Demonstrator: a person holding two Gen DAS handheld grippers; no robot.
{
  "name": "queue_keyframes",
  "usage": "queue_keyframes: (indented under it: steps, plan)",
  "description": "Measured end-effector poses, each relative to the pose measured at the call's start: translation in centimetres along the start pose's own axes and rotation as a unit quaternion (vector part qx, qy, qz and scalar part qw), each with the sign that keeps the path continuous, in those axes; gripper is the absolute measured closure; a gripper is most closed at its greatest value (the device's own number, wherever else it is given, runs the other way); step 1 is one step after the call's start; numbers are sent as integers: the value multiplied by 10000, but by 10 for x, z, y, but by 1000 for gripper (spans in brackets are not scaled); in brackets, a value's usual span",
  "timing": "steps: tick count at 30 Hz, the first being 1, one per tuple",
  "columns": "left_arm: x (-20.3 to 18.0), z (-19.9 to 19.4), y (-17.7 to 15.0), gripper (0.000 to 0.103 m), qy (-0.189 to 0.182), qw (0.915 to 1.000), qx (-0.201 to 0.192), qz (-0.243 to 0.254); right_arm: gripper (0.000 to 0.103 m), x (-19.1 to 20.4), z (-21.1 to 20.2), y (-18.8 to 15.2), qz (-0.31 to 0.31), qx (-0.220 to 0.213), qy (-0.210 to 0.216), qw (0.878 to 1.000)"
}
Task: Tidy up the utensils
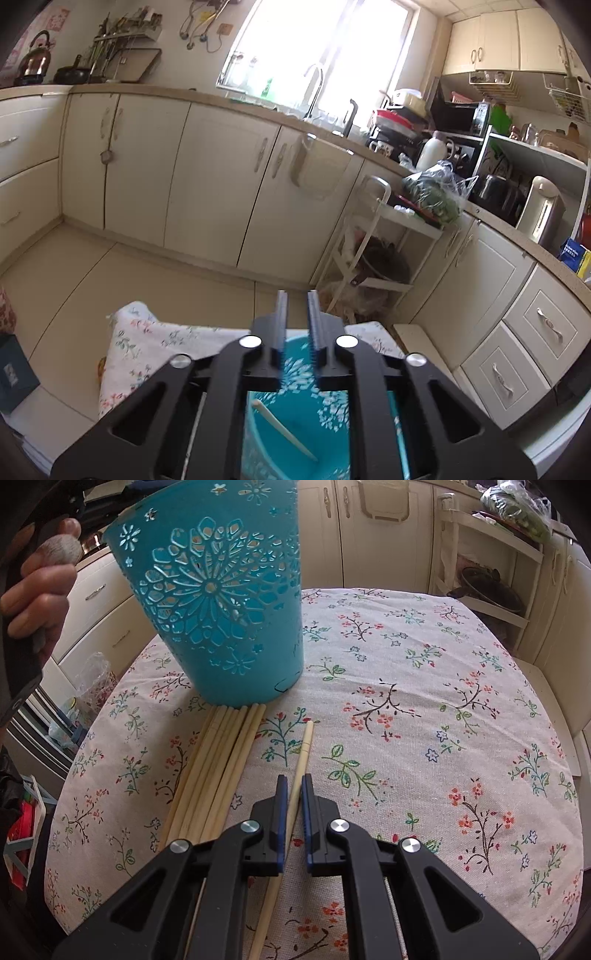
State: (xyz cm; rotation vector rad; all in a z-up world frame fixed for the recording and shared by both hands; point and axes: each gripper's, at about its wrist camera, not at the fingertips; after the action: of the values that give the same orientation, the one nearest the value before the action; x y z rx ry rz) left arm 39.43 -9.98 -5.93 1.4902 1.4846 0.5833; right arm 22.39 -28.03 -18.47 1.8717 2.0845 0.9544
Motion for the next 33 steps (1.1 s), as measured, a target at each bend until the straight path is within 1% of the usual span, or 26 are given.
queue_keyframes:
  steps: [1,2,3,6,9,11,14,18,20,22,24,28,31,33]
  plan:
    - [4,-5,-1,70,70,10000,8,-36,95,1,0,0,-23,3,-13,10000]
    - [8,-9,-3,56,126,9999,-16,-77,95,1,0,0,-49,2,-21,10000]
    - [14,-17,-4,48,204,9997,-72,-149,95,1,1,-1,-74,1,-27,10000]
    - [30,-39,-7,39,309,9989,-153,-319,96,-2,0,-1,-31,-18,22,10000]
    - [50,-65,-15,29,462,9975,-261,-466,97,-12,-6,-2,293,-25,235,9993]
    - [65,-81,-24,27,566,9964,-295,-554,97,-16,-9,-4,455,-43,336,9984]
    - [82,-92,-44,24,686,9957,-146,-601,97,-21,-17,-5,713,-125,566,9958]
    - [98,-86,-80,23,792,9940,391,-642,97,-27,-34,-5,1073,-369,928,9892]
    - [103,-82,-95,23,824,9929,584,-629,97,-30,-49,-5,1224,-591,1132,9842]
    - [103,-79,-110,23,862,9919,737,-565,97,-33,-69,-3,1382,-913,1398,9762]
    - [103,-75,-124,23,859,9910,897,-508,97,-34,-86,4,1447,-1173,1577,9698]
    - [101,-68,-140,23,880,9897,1031,-453,97,-27,-126,33,1420,-1799,1951,9536]
    - [99,-62,-147,23,851,9896,1063,-461,97,-11,-152,72,1217,-2409,2162,9383]
    - [99,-62,-152,23,831,9900,1052,-440,97,-1,-160,95,1113,-2762,2175,9295]
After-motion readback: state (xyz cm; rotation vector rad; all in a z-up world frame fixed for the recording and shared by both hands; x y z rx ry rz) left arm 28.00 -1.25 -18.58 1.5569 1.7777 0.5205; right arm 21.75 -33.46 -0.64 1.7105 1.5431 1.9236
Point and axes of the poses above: each gripper's, at about its wrist camera, not at the fingertips, and z roughly the way its jaws point, x to its left, y to its top, and after that the axes turned 9 degrees about y, right-handed
